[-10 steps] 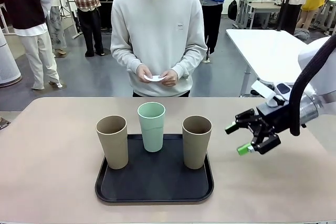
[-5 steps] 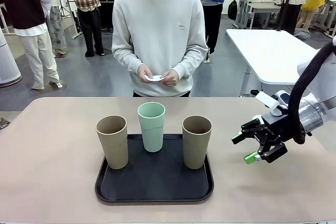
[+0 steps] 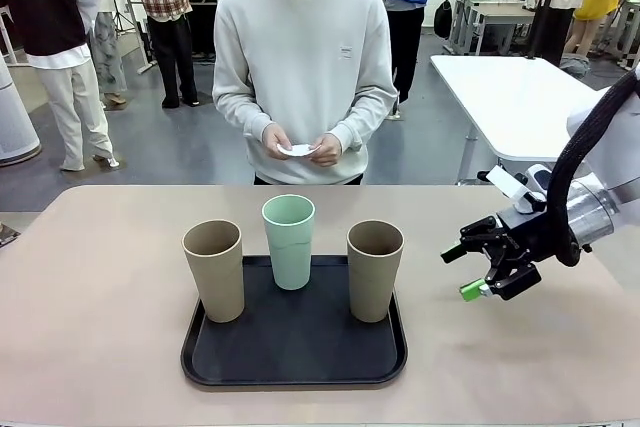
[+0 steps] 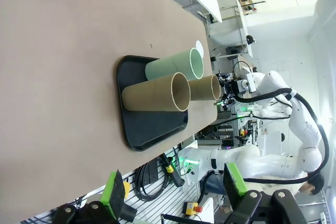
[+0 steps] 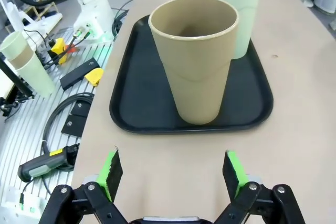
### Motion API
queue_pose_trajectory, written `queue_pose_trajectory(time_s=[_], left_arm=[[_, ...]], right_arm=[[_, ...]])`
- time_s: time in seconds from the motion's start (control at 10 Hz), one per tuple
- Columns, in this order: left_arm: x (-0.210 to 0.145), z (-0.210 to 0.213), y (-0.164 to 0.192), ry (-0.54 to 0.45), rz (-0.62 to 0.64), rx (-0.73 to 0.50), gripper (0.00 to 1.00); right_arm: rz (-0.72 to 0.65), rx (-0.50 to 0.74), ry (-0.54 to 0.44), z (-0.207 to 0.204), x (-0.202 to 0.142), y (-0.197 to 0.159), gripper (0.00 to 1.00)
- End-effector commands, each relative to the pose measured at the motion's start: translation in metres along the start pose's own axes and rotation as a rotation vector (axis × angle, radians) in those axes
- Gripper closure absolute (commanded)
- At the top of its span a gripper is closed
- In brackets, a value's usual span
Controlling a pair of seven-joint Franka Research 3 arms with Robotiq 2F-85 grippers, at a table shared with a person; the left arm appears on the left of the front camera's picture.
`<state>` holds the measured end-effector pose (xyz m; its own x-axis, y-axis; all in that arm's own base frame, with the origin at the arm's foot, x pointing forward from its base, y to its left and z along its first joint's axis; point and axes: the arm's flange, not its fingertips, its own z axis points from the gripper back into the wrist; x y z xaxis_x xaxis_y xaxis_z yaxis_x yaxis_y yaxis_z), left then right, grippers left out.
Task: Place coasters on the table and set cups on them.
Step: Pick up one Reusable plastic cup and place it on a coaster set by the human.
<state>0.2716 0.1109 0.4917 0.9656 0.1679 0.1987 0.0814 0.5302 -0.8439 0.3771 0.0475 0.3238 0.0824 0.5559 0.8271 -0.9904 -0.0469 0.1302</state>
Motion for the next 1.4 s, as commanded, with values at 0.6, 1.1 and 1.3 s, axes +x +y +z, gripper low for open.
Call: queue_pose_trajectory(time_s=[0.6,1.1,1.3], left_arm=[[0.000,0.000,0.000,0.003,-0.012,-0.012,0.00],[0.000,0.000,0.000,0.003,-0.012,-0.012,0.00],[0.000,0.000,0.000,0.003,-0.012,-0.012,0.00]], right_arm=[[0.150,-0.023,-0.230,-0.019,-0.005,-0.011,0.00],[0.239,-0.057,-0.332,-0.031,-0.011,-0.016,0.00],[0.249,-0.081,-0.386,-0.047,-0.018,-0.023,0.00]])
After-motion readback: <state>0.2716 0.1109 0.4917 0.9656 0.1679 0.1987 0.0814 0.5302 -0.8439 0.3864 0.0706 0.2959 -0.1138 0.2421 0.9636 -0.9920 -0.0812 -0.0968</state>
